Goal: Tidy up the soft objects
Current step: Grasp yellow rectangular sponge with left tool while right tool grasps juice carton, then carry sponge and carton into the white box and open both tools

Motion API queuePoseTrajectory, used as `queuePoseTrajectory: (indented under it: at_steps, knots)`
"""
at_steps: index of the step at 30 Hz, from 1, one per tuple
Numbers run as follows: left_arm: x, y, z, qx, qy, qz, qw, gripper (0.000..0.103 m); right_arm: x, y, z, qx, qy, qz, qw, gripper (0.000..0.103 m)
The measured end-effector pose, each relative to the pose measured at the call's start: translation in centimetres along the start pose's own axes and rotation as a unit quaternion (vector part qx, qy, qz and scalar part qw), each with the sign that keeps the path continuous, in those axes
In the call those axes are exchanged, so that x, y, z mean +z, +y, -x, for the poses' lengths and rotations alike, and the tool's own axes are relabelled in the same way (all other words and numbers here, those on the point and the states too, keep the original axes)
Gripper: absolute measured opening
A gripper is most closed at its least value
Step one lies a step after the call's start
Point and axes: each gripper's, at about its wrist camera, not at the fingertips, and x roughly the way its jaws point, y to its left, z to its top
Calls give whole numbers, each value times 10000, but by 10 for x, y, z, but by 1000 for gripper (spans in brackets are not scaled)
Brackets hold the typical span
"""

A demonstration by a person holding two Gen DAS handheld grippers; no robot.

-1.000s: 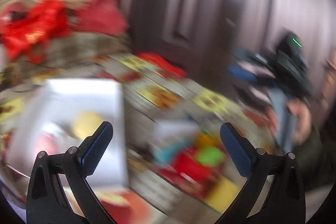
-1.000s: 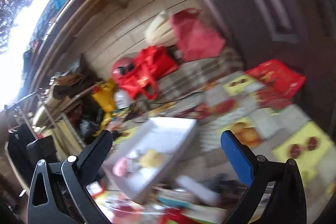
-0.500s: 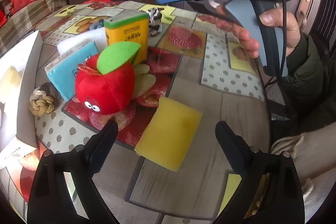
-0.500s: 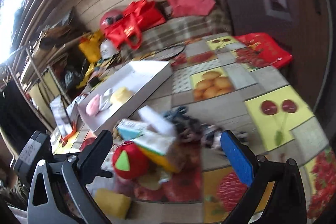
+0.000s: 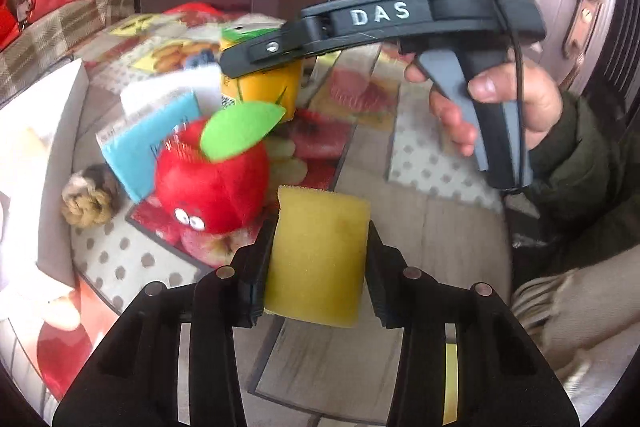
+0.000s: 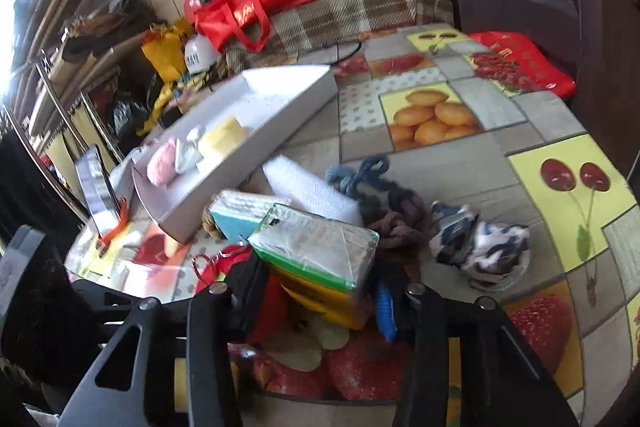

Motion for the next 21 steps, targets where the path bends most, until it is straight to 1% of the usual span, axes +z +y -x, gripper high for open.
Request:
queuePoseTrajectory:
  at_steps: [2,5,7,9,12,13,15,17,18,20,21]
  knots:
    - [5,-2,14,-7,-223,-31,9997,40,5,-1,14,47,-235,-27,9997,45]
    - [16,-1,36,86,-570,-51,9983,40,12,0,34,188,-536,-72,9984,45]
    - [26,3,48,254,-754,-46,9968,40,18,2,48,276,-743,-87,9968,45]
    - [39,11,59,536,-946,5,9941,40,26,7,63,356,-976,-76,9946,45]
    - [62,34,83,920,-1424,281,9851,40,42,16,81,483,-1334,-83,9899,45]
    - [71,44,96,1110,-1668,429,9788,40,47,18,86,547,-1438,-110,9880,45]
    - [83,62,122,1526,-2094,697,9633,41,58,24,97,717,-1709,-155,9826,45]
    - [90,80,151,2001,-2531,1012,9411,41,69,34,107,826,-1957,-118,9771,45]
    - [91,91,168,2392,-2742,1185,9239,41,74,39,110,861,-2036,-83,9752,45]
    - [86,105,184,2896,-2897,1353,9022,41,83,48,111,965,-2117,-17,9726,45]
    - [81,115,191,3075,-2924,1476,8934,41,86,53,111,1031,-2122,25,9718,45]
